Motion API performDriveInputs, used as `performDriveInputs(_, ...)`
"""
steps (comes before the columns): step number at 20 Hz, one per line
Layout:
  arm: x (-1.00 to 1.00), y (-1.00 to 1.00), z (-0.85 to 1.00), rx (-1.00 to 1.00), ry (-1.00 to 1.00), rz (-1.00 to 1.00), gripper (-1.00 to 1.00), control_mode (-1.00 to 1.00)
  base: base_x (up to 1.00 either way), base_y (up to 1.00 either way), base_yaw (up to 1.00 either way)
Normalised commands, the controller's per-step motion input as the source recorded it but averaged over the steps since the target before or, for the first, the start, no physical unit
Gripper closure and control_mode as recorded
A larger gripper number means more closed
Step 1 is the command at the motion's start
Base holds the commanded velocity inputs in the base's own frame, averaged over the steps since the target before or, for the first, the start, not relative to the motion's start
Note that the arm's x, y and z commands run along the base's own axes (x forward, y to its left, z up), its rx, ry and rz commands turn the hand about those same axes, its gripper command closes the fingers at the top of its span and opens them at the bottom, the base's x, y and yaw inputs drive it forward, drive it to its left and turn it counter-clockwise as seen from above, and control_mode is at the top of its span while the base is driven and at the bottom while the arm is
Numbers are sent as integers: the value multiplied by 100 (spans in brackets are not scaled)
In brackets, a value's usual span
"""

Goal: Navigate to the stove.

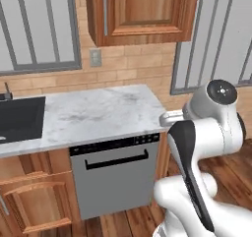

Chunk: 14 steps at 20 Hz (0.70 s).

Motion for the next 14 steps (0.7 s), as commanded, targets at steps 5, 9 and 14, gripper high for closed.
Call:
performDriveInputs(5,0,0,0,0,0,0,-100,100,-100,-10,-43)
performDriveInputs(9,0,0,0,0,0,0,-100,100,-100,-4,-61)
performDriveInputs(14,0,0,0,0,0,0,-100,100,-86,0,-75)
